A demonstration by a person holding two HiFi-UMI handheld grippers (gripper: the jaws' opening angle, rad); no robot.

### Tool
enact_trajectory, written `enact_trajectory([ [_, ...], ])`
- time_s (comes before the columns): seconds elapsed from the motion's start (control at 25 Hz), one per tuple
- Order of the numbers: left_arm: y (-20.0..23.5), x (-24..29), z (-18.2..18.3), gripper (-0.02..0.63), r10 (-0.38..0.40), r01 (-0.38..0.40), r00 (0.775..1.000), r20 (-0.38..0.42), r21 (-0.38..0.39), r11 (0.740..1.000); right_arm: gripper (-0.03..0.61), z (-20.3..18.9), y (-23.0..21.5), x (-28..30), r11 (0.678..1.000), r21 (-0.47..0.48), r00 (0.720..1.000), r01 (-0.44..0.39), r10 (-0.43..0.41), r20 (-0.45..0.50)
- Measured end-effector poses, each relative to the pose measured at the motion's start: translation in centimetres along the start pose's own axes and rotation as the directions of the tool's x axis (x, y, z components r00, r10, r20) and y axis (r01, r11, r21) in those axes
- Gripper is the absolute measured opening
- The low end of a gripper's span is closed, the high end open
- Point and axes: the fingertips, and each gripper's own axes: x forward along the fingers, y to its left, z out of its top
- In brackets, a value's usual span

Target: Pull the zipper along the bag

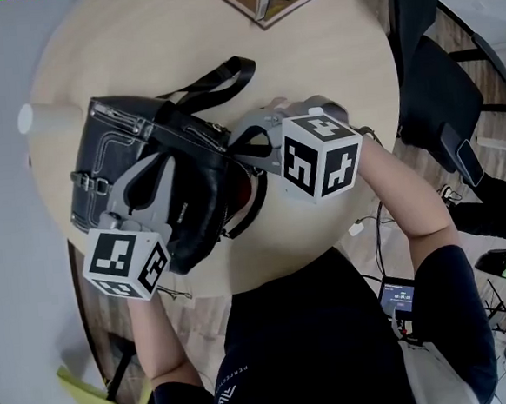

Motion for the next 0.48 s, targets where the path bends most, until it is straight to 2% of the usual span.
enact_trajectory([
  [0.12, 0.0, 0.1, 0.0, 0.052, 0.001, -0.001, 1.0, -0.001, -0.001, 1.0, 0.002, -0.1, 1.2, -0.4, 0.999, -0.014, 0.999, -0.041, 0.04, -0.032],
  [0.2, -0.1, 0.1, -0.1, 0.054, -0.003, 0.003, 1.0, -0.013, 0.007, 1.0, 0.002, -0.9, 1.9, -0.5, 0.999, -0.028, 0.997, -0.035, 0.032, -0.073],
  [0.28, -0.2, 0.3, -0.4, 0.06, -0.005, 0.005, 1.0, -0.03, 0.026, 1.0, 0.003, -1.5, 1.7, -0.8, 0.999, -0.028, 0.996, 0.016, -0.019, -0.085],
  [0.4, -0.6, 0.3, -0.5, 0.064, -0.008, 0.01, 0.999, -0.048, 0.043, 0.999, 0.003, -1.5, 0.7, -1.6, 0.993, -0.001, 0.992, 0.117, -0.117, -0.037],
  [0.48, -0.6, 0.4, -0.4, 0.064, -0.011, 0.013, 0.999, -0.051, 0.045, 0.999, 0.005, -1.4, 0.2, -1.8, 0.988, 0.011, 0.987, 0.157, -0.157, -0.018],
])
